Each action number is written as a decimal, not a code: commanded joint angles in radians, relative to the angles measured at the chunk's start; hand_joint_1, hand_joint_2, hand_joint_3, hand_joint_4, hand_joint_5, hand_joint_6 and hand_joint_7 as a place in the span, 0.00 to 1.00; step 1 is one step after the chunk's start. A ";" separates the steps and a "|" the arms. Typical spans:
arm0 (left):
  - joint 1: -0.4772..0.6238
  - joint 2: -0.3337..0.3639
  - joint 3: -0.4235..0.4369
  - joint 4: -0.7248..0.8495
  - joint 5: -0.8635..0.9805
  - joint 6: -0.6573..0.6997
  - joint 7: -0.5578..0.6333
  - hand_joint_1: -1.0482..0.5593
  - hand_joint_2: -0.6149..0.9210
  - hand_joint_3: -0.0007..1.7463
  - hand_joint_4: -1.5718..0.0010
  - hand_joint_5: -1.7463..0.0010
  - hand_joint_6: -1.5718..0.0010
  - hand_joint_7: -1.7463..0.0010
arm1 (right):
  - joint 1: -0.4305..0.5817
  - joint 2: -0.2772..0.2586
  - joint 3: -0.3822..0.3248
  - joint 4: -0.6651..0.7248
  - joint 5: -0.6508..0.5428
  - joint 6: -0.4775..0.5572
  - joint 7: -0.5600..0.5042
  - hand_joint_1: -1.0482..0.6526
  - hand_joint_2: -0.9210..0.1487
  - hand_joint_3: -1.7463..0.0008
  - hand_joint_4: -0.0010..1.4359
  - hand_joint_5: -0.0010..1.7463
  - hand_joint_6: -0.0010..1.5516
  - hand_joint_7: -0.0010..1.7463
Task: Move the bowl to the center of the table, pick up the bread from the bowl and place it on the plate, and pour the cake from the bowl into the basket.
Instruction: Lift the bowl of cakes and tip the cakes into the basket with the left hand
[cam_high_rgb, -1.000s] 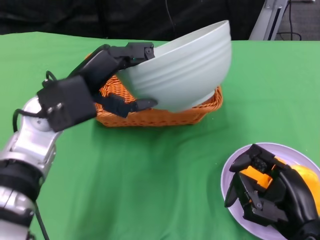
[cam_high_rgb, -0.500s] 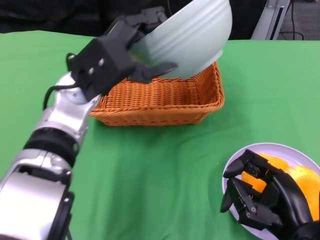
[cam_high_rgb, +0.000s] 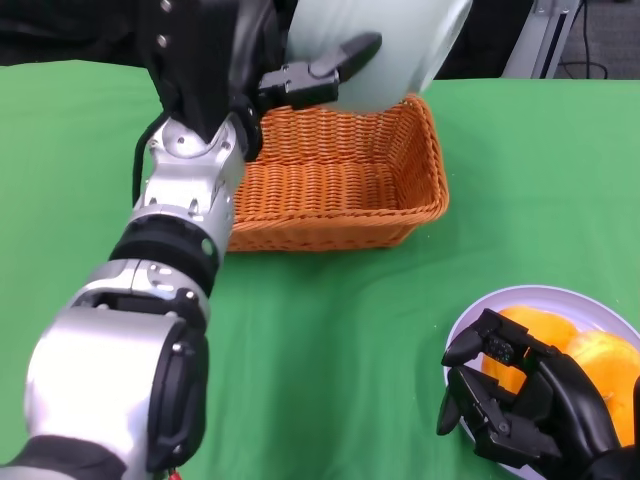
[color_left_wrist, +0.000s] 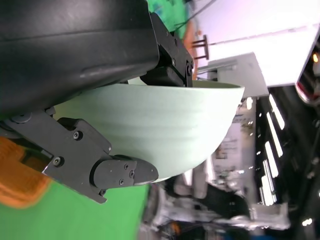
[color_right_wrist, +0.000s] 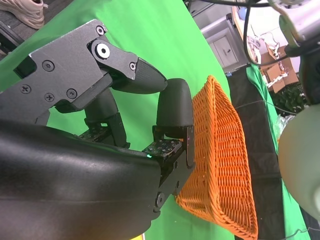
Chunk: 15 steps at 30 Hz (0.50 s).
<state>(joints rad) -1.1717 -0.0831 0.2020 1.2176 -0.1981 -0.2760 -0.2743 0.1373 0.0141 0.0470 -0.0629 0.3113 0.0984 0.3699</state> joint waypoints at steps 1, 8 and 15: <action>-0.048 -0.020 0.075 -0.006 -0.085 0.102 -0.001 0.54 0.88 0.44 0.51 0.02 0.54 0.16 | -0.006 -0.015 -0.009 0.000 0.005 -0.008 0.008 0.46 0.31 0.46 0.43 1.00 0.33 0.89; -0.060 -0.035 0.209 -0.013 -0.229 0.346 0.030 0.53 1.00 0.32 0.53 0.00 0.58 0.11 | -0.004 -0.008 -0.006 0.000 -0.002 -0.021 0.005 0.46 0.30 0.46 0.45 1.00 0.34 0.90; -0.064 -0.038 0.315 -0.015 -0.333 0.491 0.133 0.54 1.00 0.31 0.51 0.00 0.61 0.10 | -0.003 -0.006 -0.007 0.009 -0.001 -0.037 0.011 0.46 0.30 0.46 0.45 1.00 0.34 0.90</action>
<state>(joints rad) -1.1980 -0.1254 0.5032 1.2166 -0.5087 0.2028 -0.1580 0.1353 0.0150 0.0494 -0.0606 0.3036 0.0730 0.3748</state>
